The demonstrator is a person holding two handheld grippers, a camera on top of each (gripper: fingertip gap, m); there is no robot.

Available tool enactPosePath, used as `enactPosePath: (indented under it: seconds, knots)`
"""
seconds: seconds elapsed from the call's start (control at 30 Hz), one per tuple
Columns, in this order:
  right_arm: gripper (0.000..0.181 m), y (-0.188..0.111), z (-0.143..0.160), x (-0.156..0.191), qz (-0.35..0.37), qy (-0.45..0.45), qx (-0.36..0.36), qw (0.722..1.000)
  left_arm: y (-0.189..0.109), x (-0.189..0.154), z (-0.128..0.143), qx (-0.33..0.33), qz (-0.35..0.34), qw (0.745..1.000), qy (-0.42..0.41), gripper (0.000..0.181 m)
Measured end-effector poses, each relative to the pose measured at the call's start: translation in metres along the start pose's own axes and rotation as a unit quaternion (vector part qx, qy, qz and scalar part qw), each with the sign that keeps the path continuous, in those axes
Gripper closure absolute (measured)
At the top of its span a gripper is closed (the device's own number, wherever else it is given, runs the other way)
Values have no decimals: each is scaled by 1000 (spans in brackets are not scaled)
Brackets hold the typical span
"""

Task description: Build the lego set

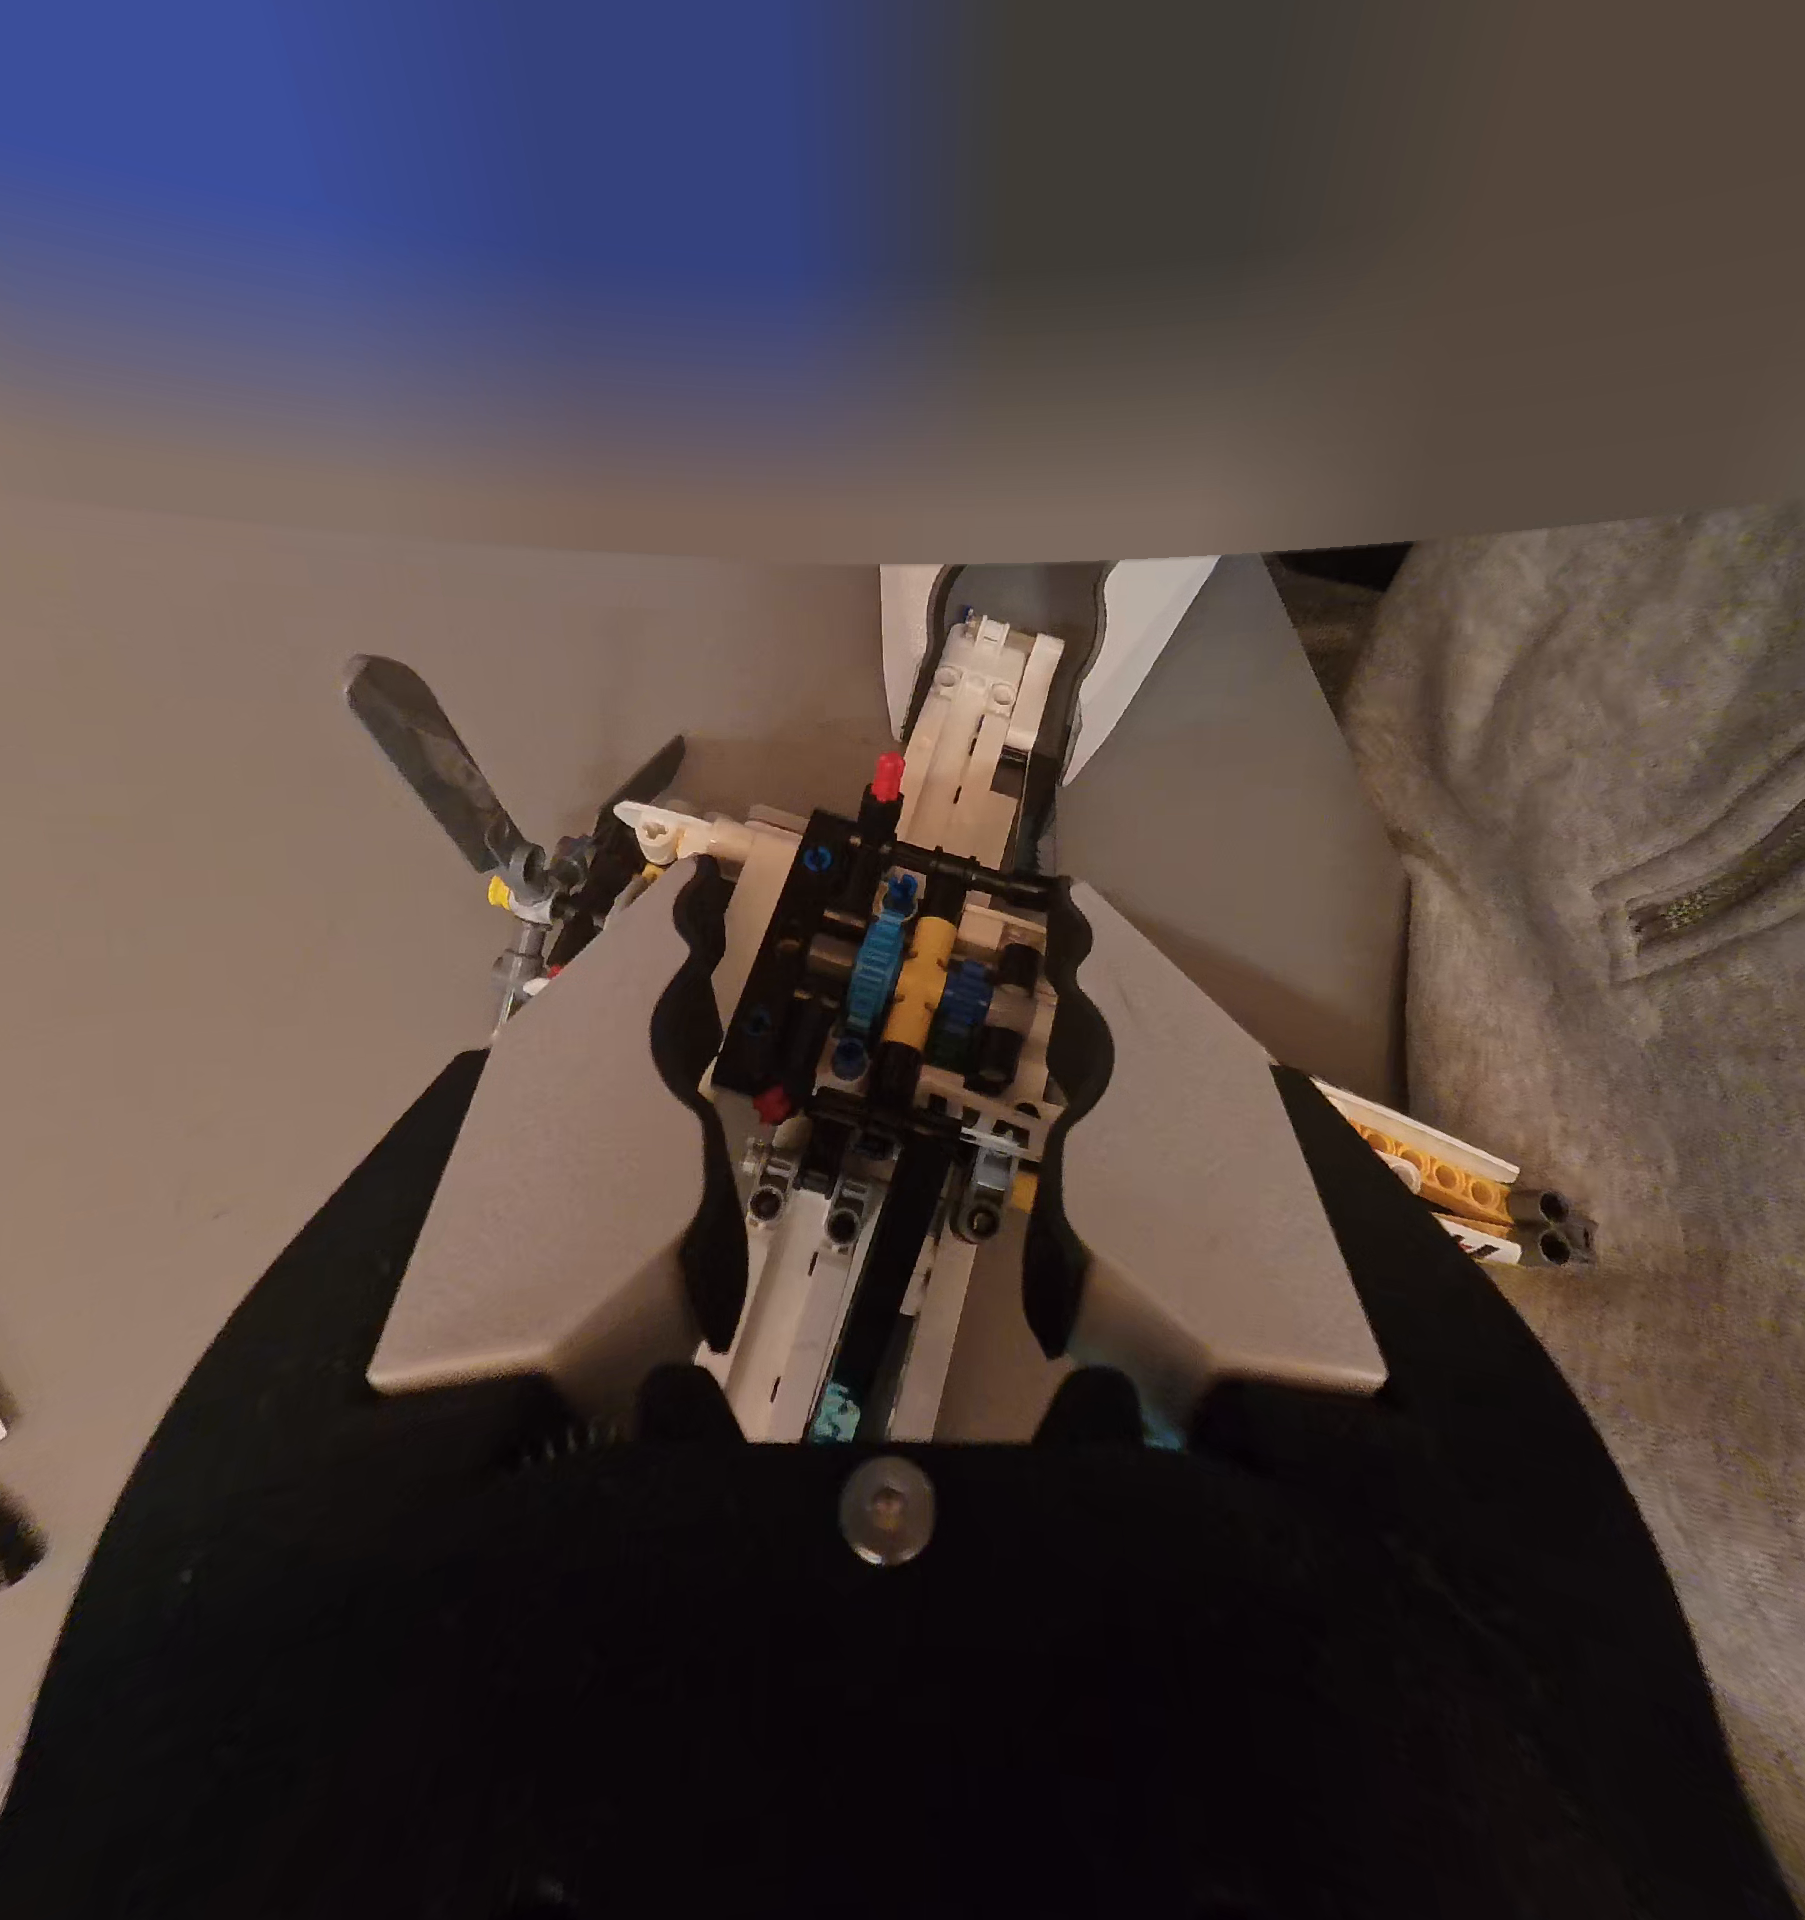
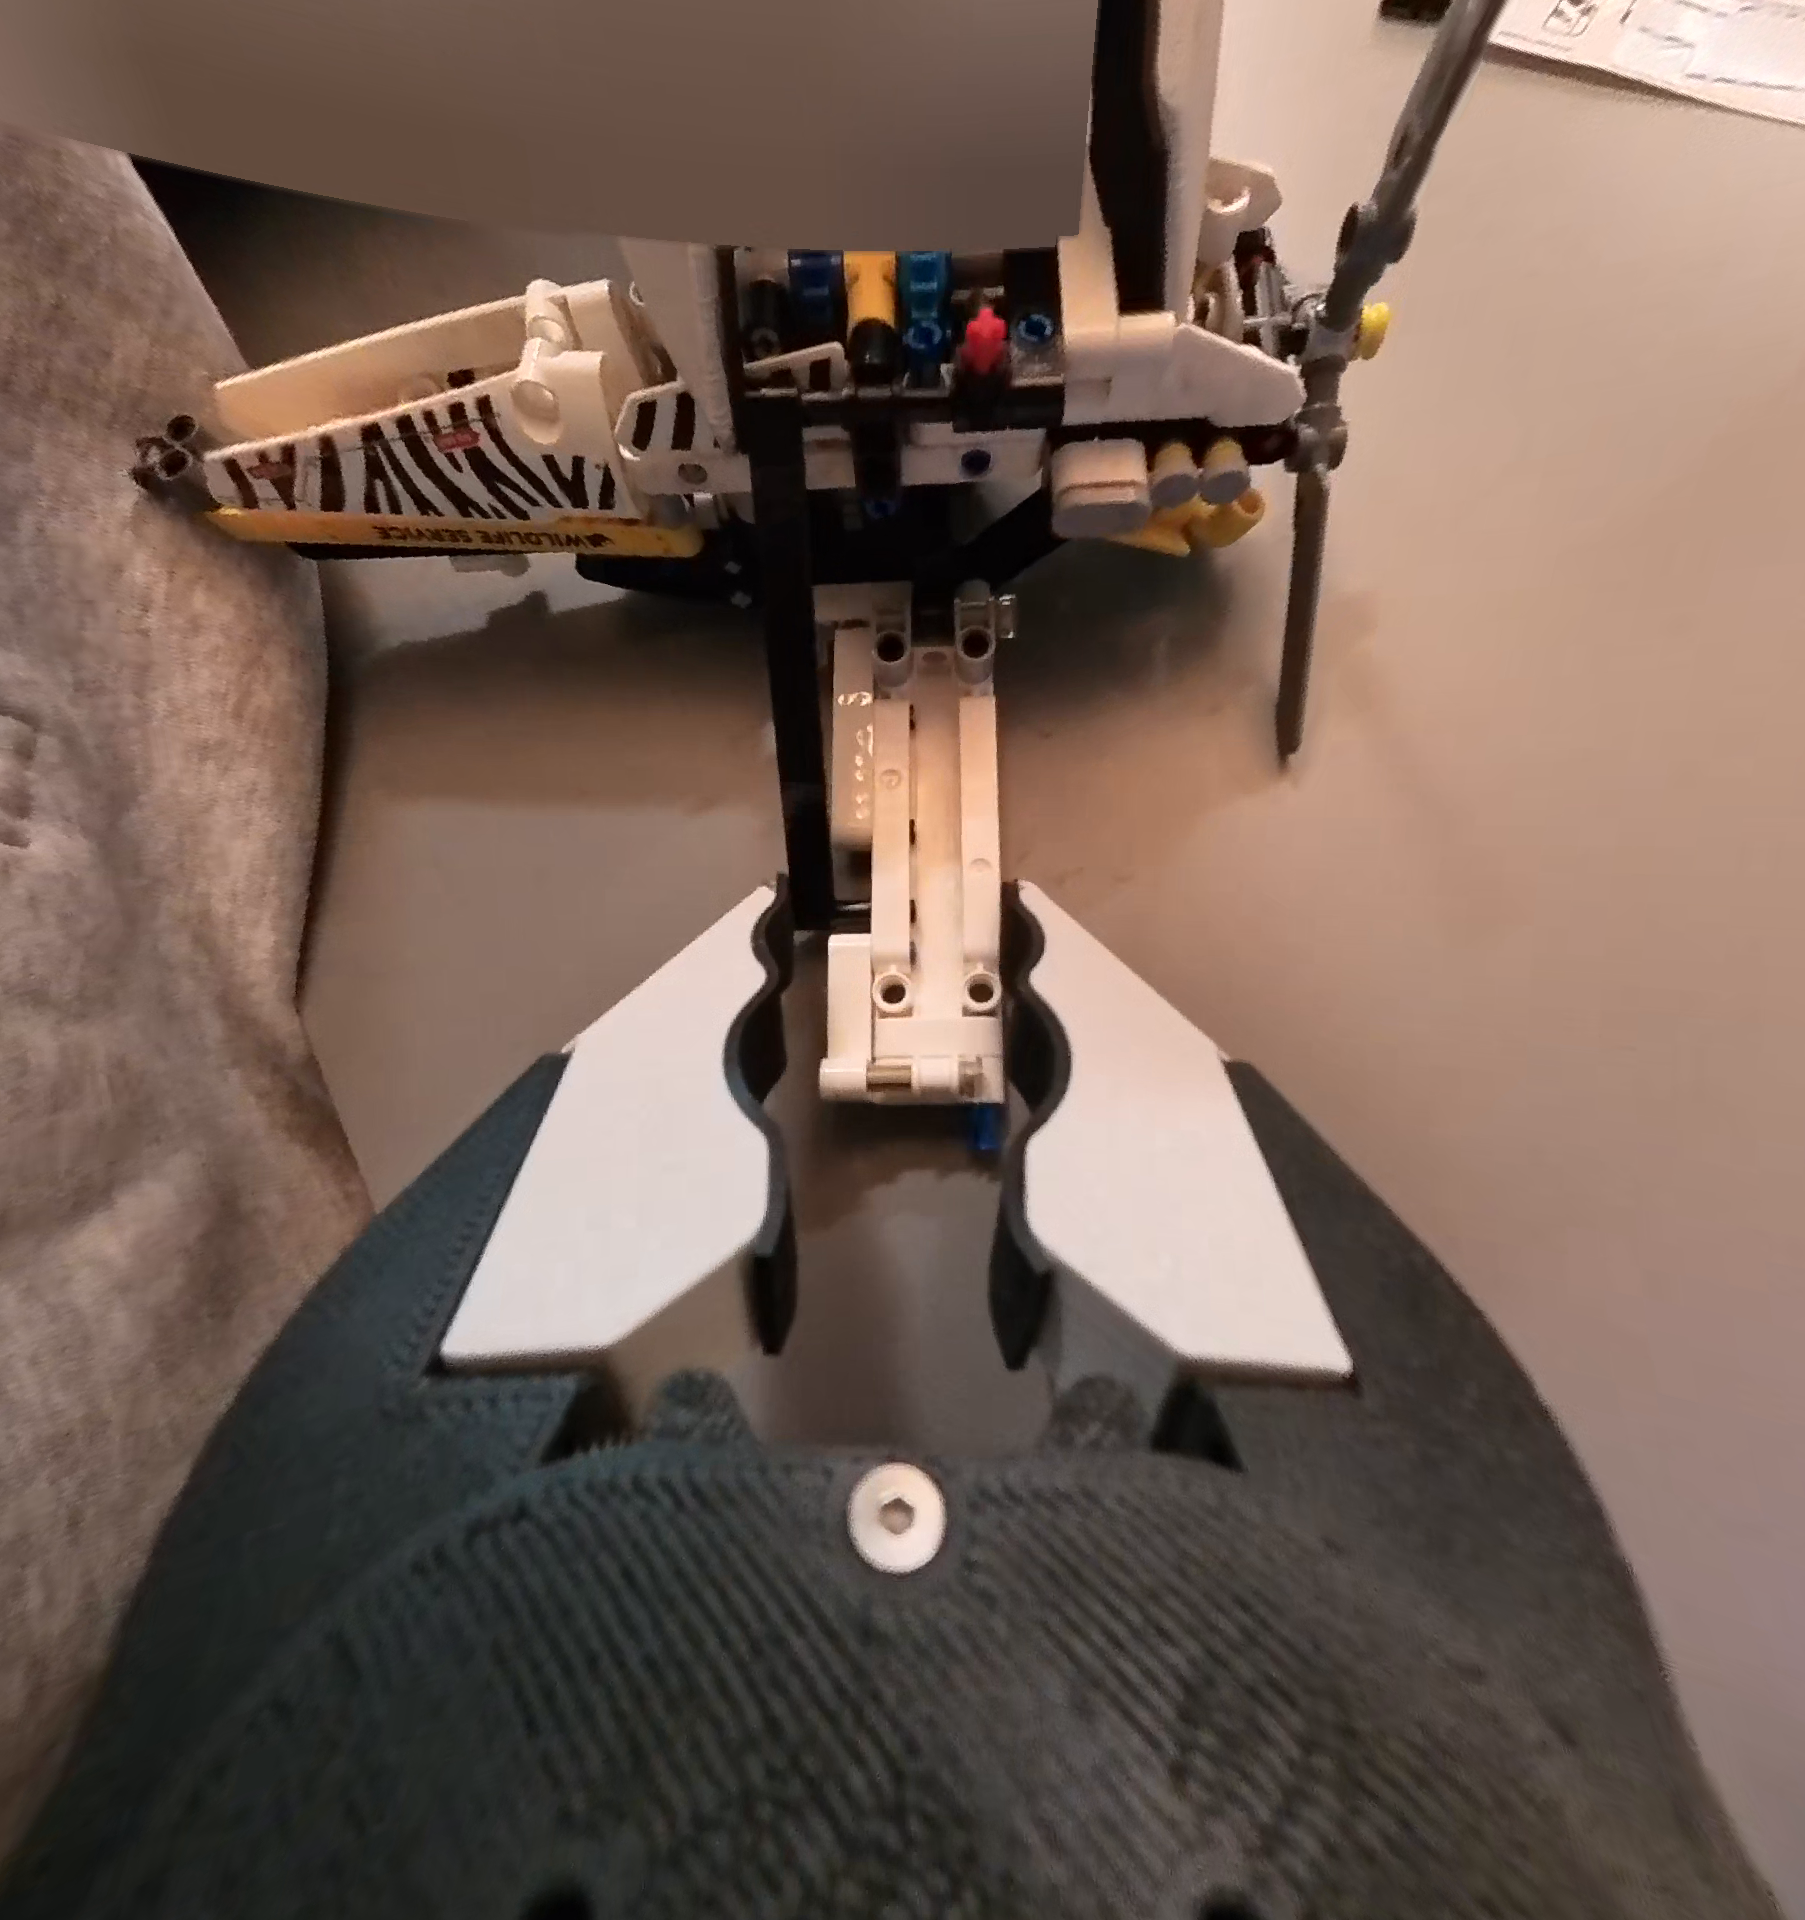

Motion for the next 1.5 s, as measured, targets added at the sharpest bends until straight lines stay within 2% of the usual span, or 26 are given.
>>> enactPosePath:
  seconds: [0.2,0.3,0.37,0.43,0.63,0.73,0.9,1.1,1.37,1.5]
  knots:
    - [143,-1,-1,-1,-2,15,-5,1000,0,2,1,1,-2,1000,4,119]
    - [133,-7,-6,-1,13,26,-26,999,0,2,1,-4,-8,1000,6,119]
    - [138,-10,-17,4,21,9,-65,998,0,2,1,-7,-9,1000,5,119]
    - [151,-10,-30,13,14,-10,-98,995,0,2,2,-7,-9,1000,4,119]
    - [157,12,-52,25,-19,10,-153,988,2,4,2,-1,-12,1000,4,119]
    - [176,17,-51,18,0,6,-140,990,2,4,2,-3,-10,1000,3,119]
    - [176,18,-51,18,6,-10,-133,991,2,6,2,-8,-6,1000,-6,120]
    - [176,19,-51,18,69,-114,-136,982,3,7,2,-6,-6,1000,-5,119]
    - [175,19,-51,17,113,-133,-139,975,2,10,4,8,-14,1000,15,118]
    - [175,19,-51,16,106,-109,-142,978,2,12,4,0,-14,999,31,117]
Point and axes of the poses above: each gripper's, where its closed fingertips meet, y out along the fingers, z out of its underside, x = y × z across the jaws, the point moved 1 cm from there along -y, back along the fingers, and after that the axes turned 10 degrees about -x, right-handed, at the moved point
